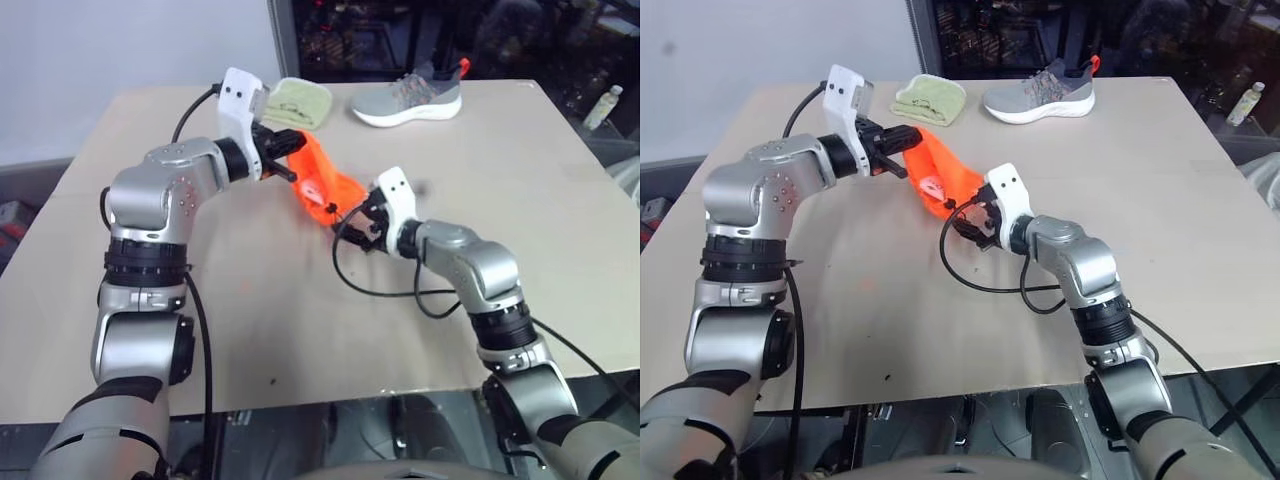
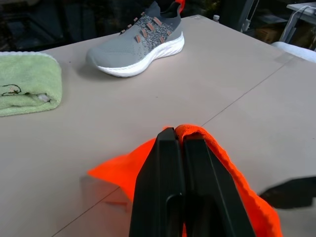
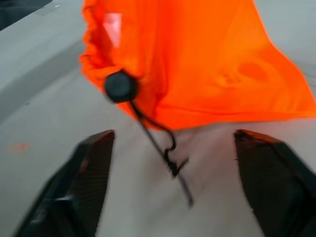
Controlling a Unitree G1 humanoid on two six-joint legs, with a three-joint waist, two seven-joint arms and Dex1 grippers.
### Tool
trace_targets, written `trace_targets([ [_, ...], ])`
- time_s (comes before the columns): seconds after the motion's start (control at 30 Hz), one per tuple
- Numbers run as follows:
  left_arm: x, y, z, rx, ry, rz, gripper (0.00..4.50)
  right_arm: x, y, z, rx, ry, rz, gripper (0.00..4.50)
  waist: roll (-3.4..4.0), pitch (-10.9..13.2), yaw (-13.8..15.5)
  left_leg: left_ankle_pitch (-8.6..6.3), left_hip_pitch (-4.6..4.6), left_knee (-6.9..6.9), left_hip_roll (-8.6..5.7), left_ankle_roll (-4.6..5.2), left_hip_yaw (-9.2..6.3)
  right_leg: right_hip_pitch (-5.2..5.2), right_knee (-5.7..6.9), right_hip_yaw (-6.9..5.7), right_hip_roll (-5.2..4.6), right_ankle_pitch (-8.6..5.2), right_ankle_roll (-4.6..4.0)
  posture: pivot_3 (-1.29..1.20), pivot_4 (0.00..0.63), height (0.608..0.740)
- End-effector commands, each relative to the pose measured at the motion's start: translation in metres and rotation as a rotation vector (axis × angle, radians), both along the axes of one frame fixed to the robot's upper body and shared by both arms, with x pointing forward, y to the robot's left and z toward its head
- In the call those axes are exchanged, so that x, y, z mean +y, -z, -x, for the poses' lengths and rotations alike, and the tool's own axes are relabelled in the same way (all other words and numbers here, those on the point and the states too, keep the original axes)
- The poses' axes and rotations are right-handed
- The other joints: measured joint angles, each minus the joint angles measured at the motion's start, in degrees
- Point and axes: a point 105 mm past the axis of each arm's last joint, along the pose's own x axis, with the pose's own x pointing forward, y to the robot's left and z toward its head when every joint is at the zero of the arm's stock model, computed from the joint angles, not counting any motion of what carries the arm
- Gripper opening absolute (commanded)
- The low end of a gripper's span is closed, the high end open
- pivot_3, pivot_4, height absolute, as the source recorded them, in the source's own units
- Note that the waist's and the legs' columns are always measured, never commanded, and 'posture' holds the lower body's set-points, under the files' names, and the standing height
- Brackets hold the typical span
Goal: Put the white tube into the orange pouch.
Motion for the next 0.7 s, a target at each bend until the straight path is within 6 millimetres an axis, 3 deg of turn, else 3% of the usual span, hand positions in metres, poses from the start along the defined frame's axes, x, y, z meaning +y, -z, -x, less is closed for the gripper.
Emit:
trace_targets([
  [0.03, -0.003, -0.029, 0.007, -0.097, 0.021, -0.010, 0.00, 0.016, -0.013, 0.004, -0.055, -0.060, -0.038, 3.79, 0.00, 0.00, -0.03, 0.00, 0.00, 0.00, 0.01, 0.00, 0.00, 0.00, 0.00, 0.00, 0.01, 0.00, 0.00, 0.00, 0.150, 0.740],
  [0.17, -0.004, -0.031, 0.007, -0.101, 0.022, -0.013, 0.00, 0.028, -0.004, -0.002, -0.030, -0.062, -0.066, 3.79, 0.00, 0.00, -0.15, -0.01, 0.03, 0.00, 0.03, 0.02, 0.00, 0.00, 0.02, 0.00, 0.04, 0.00, 0.00, 0.00, 0.150, 0.740],
  [0.2, -0.003, -0.031, 0.007, -0.101, 0.021, -0.014, 0.00, 0.029, -0.002, -0.004, -0.021, -0.059, -0.072, 3.57, 0.00, 0.00, -0.13, -0.01, 0.03, 0.00, 0.03, 0.01, 0.00, 0.00, 0.03, 0.00, 0.04, 0.00, 0.00, 0.00, 0.150, 0.740],
  [0.33, -0.002, -0.031, 0.007, -0.104, 0.016, -0.015, 0.00, 0.032, -0.005, -0.002, -0.013, -0.091, -0.114, 2.25, 0.00, 0.00, 0.01, 0.01, 0.00, 0.00, 0.01, -0.03, -0.01, -0.01, 0.01, 0.00, 0.02, 0.00, 0.00, 0.00, 0.150, 0.740],
  [0.37, -0.002, -0.031, 0.007, -0.104, 0.016, -0.015, 0.00, 0.033, -0.005, -0.002, -0.014, -0.097, -0.116, 1.55, 0.00, 0.00, 0.01, 0.01, -0.01, 0.00, 0.00, -0.03, -0.02, 0.00, 0.00, 0.00, 0.02, 0.00, 0.00, 0.00, 0.150, 0.740],
  [0.47, 0.000, -0.030, 0.008, -0.104, 0.010, -0.017, 0.00, 0.027, -0.009, 0.000, -0.027, -0.109, -0.133, 0.28, 0.00, 0.00, -0.04, 0.01, 0.00, 0.00, 0.00, -0.02, -0.02, 0.00, 0.01, 0.00, 0.02, 0.00, 0.00, 0.00, 0.150, 0.740],
  [0.53, 0.006, -0.025, 0.009, -0.098, -0.005, -0.026, 0.00, 0.016, -0.021, 0.009, -0.045, -0.153, -0.156, 0.13, 0.01, 0.00, -0.03, 0.00, 0.00, 0.00, 0.01, -0.01, -0.02, -0.01, 0.02, -0.01, 0.03, 0.00, 0.00, 0.00, 0.150, 0.740],
  [0.7, 0.018, -0.010, 0.015, -0.075, -0.016, -0.032, 0.00, -0.004, -0.072, 0.051, -0.074, -0.361, -0.283, 0.13, 0.01, 0.00, -0.01, -0.04, -0.03, -0.01, 0.02, 0.05, -0.04, -0.01, -0.04, 0.00, 0.00, 0.00, 0.00, 0.00, 0.150, 0.740],
])
